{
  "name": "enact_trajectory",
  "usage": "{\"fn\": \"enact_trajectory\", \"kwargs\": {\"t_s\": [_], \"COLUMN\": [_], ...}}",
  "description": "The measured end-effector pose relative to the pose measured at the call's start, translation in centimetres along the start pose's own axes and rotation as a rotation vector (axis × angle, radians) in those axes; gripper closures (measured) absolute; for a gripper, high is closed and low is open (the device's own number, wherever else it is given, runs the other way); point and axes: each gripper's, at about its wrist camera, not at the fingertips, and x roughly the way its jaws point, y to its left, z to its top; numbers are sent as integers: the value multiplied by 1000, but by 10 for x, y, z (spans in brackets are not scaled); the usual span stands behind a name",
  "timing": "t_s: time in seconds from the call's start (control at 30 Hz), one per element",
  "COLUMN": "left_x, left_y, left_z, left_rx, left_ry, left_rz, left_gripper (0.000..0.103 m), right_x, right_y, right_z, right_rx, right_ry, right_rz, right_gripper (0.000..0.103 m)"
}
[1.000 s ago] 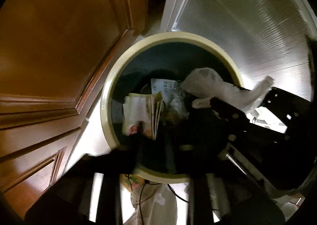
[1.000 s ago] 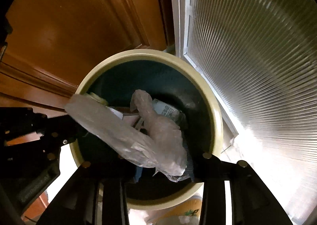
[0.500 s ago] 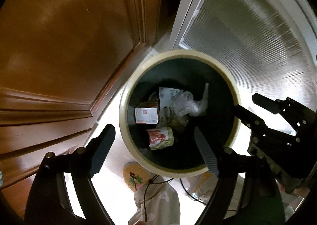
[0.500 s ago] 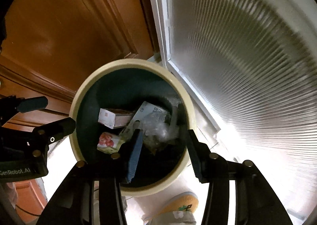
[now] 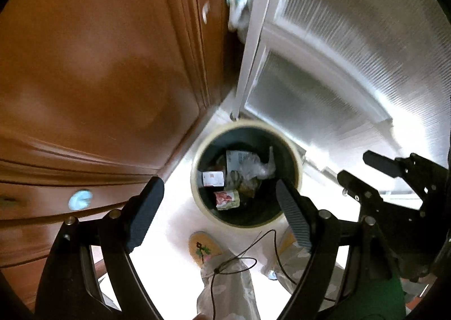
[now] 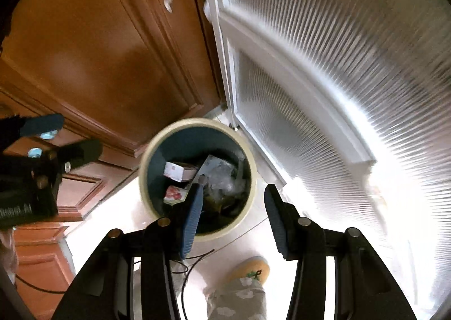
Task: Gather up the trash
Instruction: 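Raise both open tools back toward the counter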
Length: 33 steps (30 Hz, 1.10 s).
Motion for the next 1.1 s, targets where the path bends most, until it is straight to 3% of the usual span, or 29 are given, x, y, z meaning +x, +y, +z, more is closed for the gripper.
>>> {"fn": "enact_trajectory", "kwargs": {"t_s": [0.37, 0.63, 0.83, 1.1], "left_x": [-168, -258, -323, -400], "left_y": [-9, -37, -61, -92], "left_z": [30, 56, 91, 140], "left_rx": [-20, 14, 11, -14], "left_ry": [-115, -194, -268, -307], "left_rz": [12, 65, 66, -15], "left_gripper": [23, 23, 23, 23], "right_x": [-183, -309, -390, -488], "right_y": [5, -10, -43, -111], "right_z": [37, 65, 93, 136], "right_rx": [-56, -78, -27, 50], "right_ry": [-151, -293, -386, -458], "right_rz": [54, 96, 118, 135], "right_gripper": [57, 57, 57, 57]}}
